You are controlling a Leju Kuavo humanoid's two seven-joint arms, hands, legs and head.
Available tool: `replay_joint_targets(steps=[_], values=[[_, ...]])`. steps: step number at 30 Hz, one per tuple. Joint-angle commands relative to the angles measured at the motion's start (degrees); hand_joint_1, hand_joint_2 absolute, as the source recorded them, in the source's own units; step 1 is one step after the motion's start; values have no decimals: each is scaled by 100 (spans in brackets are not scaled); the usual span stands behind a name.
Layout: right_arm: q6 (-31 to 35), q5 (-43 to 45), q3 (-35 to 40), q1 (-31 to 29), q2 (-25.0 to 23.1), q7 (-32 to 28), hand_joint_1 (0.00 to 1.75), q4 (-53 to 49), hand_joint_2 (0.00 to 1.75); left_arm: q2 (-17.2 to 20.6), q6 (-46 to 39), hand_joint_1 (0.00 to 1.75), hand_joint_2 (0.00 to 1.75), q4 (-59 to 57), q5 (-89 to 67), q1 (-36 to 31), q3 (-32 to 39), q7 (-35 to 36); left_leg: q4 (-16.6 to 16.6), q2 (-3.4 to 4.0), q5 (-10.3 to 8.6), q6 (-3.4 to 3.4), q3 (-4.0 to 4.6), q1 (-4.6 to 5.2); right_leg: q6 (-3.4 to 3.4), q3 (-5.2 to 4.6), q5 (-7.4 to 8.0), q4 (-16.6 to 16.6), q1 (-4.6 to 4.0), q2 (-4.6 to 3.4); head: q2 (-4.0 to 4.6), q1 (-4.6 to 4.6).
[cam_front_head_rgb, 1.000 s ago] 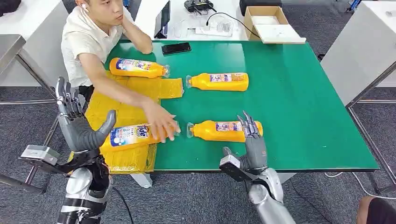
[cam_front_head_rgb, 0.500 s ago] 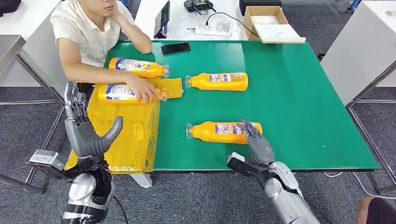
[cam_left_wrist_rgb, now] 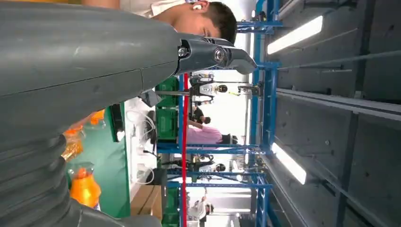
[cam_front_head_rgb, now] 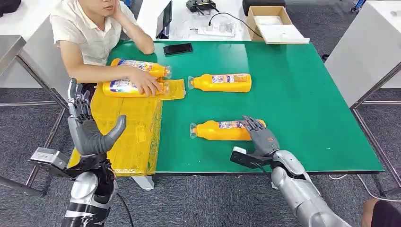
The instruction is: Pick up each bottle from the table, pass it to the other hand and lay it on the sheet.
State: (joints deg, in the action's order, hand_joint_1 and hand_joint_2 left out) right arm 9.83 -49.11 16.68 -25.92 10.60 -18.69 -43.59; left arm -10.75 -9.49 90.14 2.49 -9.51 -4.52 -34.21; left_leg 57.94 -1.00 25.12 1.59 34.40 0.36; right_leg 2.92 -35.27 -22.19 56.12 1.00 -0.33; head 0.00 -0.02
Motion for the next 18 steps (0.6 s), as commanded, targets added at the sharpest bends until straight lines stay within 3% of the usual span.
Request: replay_joint_targets(steps=[1,18], values=[[256,-219,503,-544,-62,152,0,799,175,115,13,0,175,-371,28,-240,-98,20,-1,10,8,-11,-20,-6,-13,19,-6,-1,-8,-1,0,0],[191,-355,713,-781,-144,268,0,888,175,93,232,0,175,-418,235,-251,-50,117,-1,8,4,-8,-9,-3,-8,9,-2,-1,-4,-3,2,0]])
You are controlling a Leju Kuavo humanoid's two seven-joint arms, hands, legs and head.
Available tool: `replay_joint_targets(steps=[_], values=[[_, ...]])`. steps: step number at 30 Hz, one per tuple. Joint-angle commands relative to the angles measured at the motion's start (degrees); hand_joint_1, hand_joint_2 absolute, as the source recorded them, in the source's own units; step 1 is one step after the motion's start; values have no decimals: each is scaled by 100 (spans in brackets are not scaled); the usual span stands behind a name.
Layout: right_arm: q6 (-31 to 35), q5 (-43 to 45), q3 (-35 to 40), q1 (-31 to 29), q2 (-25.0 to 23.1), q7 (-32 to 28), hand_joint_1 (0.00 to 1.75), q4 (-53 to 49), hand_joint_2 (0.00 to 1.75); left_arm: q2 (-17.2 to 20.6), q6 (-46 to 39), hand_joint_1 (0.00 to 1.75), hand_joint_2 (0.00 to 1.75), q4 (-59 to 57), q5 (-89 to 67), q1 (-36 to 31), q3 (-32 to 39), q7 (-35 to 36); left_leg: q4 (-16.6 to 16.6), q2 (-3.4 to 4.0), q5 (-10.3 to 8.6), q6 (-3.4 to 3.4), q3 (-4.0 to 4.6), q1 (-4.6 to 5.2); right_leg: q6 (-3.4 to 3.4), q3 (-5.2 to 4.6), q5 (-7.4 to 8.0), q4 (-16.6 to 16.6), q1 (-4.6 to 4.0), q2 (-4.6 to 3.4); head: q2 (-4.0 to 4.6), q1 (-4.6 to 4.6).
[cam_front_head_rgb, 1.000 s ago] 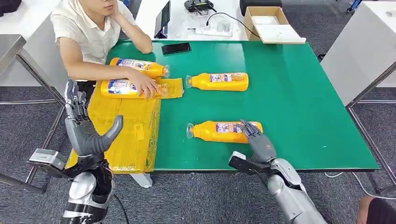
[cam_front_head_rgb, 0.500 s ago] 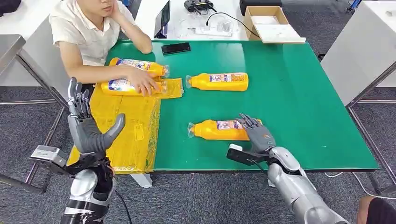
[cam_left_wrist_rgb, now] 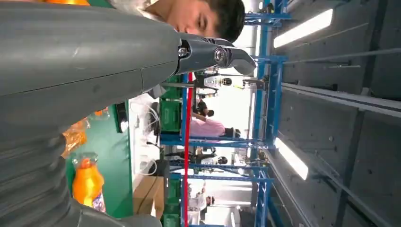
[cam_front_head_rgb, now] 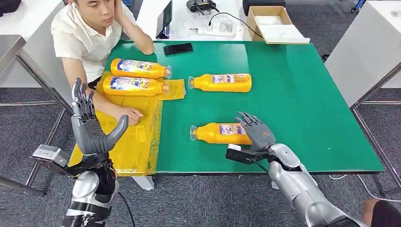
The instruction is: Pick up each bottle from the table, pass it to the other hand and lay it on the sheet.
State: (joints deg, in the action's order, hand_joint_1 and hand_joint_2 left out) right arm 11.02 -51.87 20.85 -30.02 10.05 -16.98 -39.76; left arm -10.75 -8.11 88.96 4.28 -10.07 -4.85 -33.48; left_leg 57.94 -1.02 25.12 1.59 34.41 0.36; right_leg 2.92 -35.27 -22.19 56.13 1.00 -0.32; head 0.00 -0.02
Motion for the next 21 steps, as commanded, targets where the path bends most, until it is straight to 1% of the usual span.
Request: replay_joint_targets(steps=[1,4,5,6,7,8,9,10,12,13,14,15,18,21], values=[[-24,-30,294,-393,-93,113,0,521,175,101,120,0,175,-303,70,-190,-23,62,-1,15,8,-11,-19,-5,-12,17,-5,-2,-6,-5,2,0],[-515,-16,467,-505,14,377,0,749,175,111,222,0,175,-341,157,-190,-15,150,0,15,7,-10,-17,-2,-11,13,-5,1,-4,-7,0,0],[-1070,-82,731,-676,146,545,0,1063,175,136,278,0,175,-374,186,-196,-12,199,-2,8,3,-6,-11,0,-7,8,-2,0,-1,-2,0,0],[-1493,-101,898,-790,248,604,0,1290,175,152,317,0,175,-406,199,-202,-17,225,0,14,9,-12,-21,-4,-13,18,-7,1,-5,-4,0,0],[-1805,-75,1051,-882,402,586,0,1439,175,167,376,0,175,-454,231,-215,-19,257,-2,4,2,-6,-9,1,-7,8,-3,1,0,3,2,0],[-1902,-51,1099,-905,485,526,0,1484,175,173,407,0,175,-479,258,-221,-15,271,-1,6,6,-10,-20,-3,-12,20,-6,-1,-5,4,2,0],[-1991,1,1160,-923,544,482,94,1534,175,173,425,0,175,-513,272,-235,-5,277,-2,-3,1,-6,-12,1,-7,13,-4,-2,-1,9,0,0],[-2067,17,1227,-931,588,445,134,1549,175,177,439,0,175,-547,283,-243,1,284,0,3,6,-10,-21,-3,-11,22,-7,-2,-4,6,0,2],[-2069,23,1233,-932,599,441,134,1549,175,183,442,0,175,-553,286,-244,5,285,-6,1,5,-11,-36,-7,-13,35,-6,-11,-10,12,0,4],[-2133,47,1293,-933,603,462,150,1515,175,181,443,0,175,-560,286,-247,11,285,-5,-5,2,-9,-38,-5,-10,39,-5,-13,-8,18,2,-2],[-2175,111,1371,-916,639,428,150,1457,175,184,462,0,175,-562,299,-248,11,294,-5,-14,0,-8,-37,-6,-9,41,-4,-14,-8,21,0,0],[-2256,147,1403,-924,663,430,175,1469,175,191,495,0,175,-574,324,-252,3,321,-5,-21,1,-10,-40,-6,-12,45,-7,-13,-9,27,0,0],[-2410,174,1641,-1005,796,491,175,1447,175,216,514,0,175,-568,319,-238,-30,329,-6,-15,2,-8,-42,-3,-9,45,-6,-12,-5,18,0,0],[-2456,204,1667,-1040,842,483,175,1444,175,218,517,0,175,-560,317,-225,-36,330,-4,-26,1,-8,-45,-4,-9,49,-7,-12,-7,29,0,0]])
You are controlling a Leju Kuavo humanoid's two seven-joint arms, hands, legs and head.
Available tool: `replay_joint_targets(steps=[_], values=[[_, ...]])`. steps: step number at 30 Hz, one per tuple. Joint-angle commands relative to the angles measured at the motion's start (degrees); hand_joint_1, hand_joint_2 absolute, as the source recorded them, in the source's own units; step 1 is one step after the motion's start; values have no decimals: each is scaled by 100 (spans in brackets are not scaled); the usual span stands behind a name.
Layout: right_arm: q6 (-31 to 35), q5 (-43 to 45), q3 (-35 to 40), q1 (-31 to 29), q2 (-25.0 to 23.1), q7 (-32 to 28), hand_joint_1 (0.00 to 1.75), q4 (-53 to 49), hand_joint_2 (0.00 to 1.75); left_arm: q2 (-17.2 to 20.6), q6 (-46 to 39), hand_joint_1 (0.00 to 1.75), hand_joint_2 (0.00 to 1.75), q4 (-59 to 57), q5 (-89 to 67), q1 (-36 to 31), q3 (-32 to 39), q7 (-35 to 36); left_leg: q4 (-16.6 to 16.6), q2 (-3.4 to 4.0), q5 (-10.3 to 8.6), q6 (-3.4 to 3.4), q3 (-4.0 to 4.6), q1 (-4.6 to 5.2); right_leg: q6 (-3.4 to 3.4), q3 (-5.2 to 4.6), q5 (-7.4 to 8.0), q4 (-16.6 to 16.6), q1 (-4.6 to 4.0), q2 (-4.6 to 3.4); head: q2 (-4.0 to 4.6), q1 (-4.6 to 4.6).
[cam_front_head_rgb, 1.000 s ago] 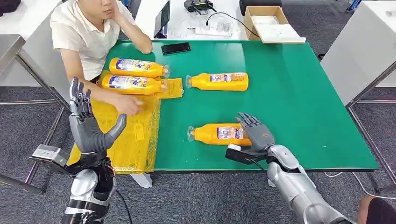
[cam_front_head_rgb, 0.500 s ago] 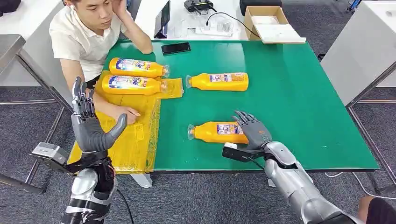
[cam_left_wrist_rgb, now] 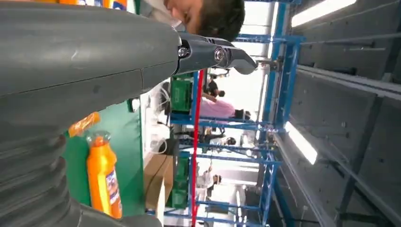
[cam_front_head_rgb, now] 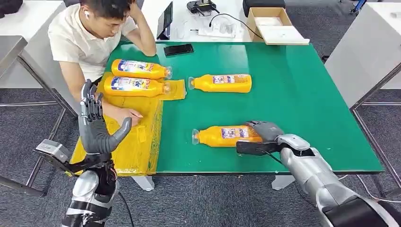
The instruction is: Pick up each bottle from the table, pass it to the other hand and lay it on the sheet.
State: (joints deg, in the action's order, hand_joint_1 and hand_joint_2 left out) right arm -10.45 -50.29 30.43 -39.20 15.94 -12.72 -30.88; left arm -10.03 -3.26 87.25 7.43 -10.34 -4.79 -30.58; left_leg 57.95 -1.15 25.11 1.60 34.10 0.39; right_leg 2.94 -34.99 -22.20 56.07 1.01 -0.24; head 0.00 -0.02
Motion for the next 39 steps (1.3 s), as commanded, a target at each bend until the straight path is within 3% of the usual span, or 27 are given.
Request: replay_joint_targets(steps=[1,7,11,17,22,28,39], values=[[-326,47,739,-126,265,63,175,554,175,148,32,0,175,-380,2,-192,-45,39,-5,-12,1,-8,-13,-6,-9,20,-5,-6,-7,18,0,0],[92,491,594,106,470,-289,175,68,175,131,25,0,175,-248,11,-44,30,49,-5,-11,1,-8,-15,-6,-9,25,-5,-8,-7,19,0,0],[1178,995,9,699,30,-682,175,-606,175,67,-21,0,175,-98,-64,48,0,-72,-8,-2,5,-10,-20,-11,-11,31,-3,-13,-12,11,0,0],[2173,1318,-963,1647,-912,-1181,175,-1835,175,79,-210,0,175,568,-257,642,22,-283,-11,40,16,-17,-23,-16,-18,25,-3,-10,-17,-24,2,2],[2154,1360,-1046,1667,-936,-1229,175,-1965,175,66,-215,0,175,592,-274,662,8,-296,-1,30,13,-17,15,-17,-14,-18,-7,8,-19,-10,0,2],[2403,1868,-1900,2088,-1377,-1699,175,-2891,175,-60,-265,0,175,700,-292,785,-214,-636,-2,18,12,-14,20,-18,-15,-16,-11,6,-17,-2,0,-2],[2508,1667,-1920,2206,-1382,-1616,175,-2920,175,-161,-295,0,175,1006,6,880,-226,-750,-2,4,5,-10,31,-8,-10,-23,-7,4,-6,10,2,0]])
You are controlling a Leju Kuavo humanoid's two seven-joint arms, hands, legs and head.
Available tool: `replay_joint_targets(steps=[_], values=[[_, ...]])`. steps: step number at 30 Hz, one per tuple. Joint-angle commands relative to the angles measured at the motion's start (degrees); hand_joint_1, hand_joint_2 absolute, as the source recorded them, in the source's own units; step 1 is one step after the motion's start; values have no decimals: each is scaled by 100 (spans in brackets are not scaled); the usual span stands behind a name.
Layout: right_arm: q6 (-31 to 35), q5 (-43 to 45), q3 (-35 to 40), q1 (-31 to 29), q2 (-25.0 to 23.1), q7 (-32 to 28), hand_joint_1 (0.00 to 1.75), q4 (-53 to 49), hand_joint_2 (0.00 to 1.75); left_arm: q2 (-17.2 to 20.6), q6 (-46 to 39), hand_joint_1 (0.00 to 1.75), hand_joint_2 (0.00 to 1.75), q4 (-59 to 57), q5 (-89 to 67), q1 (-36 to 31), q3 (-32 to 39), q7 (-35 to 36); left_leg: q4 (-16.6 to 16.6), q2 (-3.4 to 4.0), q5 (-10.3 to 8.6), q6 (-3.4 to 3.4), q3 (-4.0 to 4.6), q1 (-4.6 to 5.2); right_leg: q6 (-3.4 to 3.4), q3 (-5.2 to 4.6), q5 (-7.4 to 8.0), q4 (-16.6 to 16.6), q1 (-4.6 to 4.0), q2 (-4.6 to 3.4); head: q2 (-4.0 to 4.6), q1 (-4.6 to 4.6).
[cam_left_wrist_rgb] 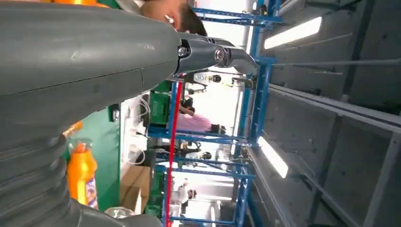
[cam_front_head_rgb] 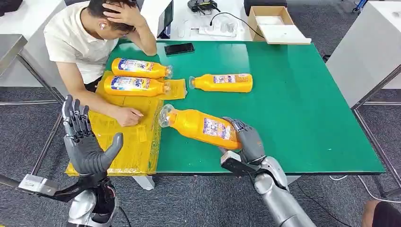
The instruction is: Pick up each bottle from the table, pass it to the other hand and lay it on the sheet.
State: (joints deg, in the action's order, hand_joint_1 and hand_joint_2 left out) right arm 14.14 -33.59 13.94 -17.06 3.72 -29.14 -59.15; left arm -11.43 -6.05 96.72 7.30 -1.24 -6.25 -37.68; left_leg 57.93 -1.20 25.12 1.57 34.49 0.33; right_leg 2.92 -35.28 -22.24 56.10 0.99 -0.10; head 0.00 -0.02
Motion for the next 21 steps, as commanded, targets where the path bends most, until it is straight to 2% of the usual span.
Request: replay_joint_targets(steps=[1,6,9,10,15,16,18,21], values=[[49,-3,-271,-7,-160,25,175,-94,175,-21,-16,0,175,60,19,-31,-80,-39,2,19,11,-12,-21,-6,-13,17,-8,2,-7,-8,0,0],[374,311,-603,188,-489,-308,175,-214,175,-103,276,0,175,220,550,78,-107,10,0,12,7,-10,-15,-7,-11,12,-5,-1,-8,-3,0,0],[429,643,-683,334,-750,-546,175,-523,175,-107,441,0,175,-50,764,31,-300,268,0,22,18,-14,-32,-10,-17,26,-15,2,-12,-8,2,0],[310,733,-591,380,-788,-574,175,-592,175,-53,900,0,175,-277,1322,-28,-407,718,0,18,11,-11,-20,-8,-12,15,-8,0,-10,-7,0,-2],[-154,673,190,277,-870,-801,175,-231,175,60,1593,0,175,-1114,1389,-405,-686,726,-13,13,8,-15,-42,-8,-17,37,-8,-10,-10,0,2,2],[-167,647,359,221,-899,-888,175,-109,175,72,1774,0,175,-1252,1456,-536,-750,801,-7,10,3,-10,-24,-5,-11,19,-4,-6,-6,0,0,0],[-199,708,583,186,-910,-1028,175,2,175,-19,1949,0,175,-1577,1579,-835,-804,921,-3,25,10,-16,-33,-10,-19,26,-6,-3,-12,-11,0,2],[-262,824,793,280,-892,-1086,175,-119,175,-77,2232,0,175,-1741,1843,-1046,-847,890,-4,7,5,-15,-29,-10,-18,27,-8,-3,-12,8,0,-2]])
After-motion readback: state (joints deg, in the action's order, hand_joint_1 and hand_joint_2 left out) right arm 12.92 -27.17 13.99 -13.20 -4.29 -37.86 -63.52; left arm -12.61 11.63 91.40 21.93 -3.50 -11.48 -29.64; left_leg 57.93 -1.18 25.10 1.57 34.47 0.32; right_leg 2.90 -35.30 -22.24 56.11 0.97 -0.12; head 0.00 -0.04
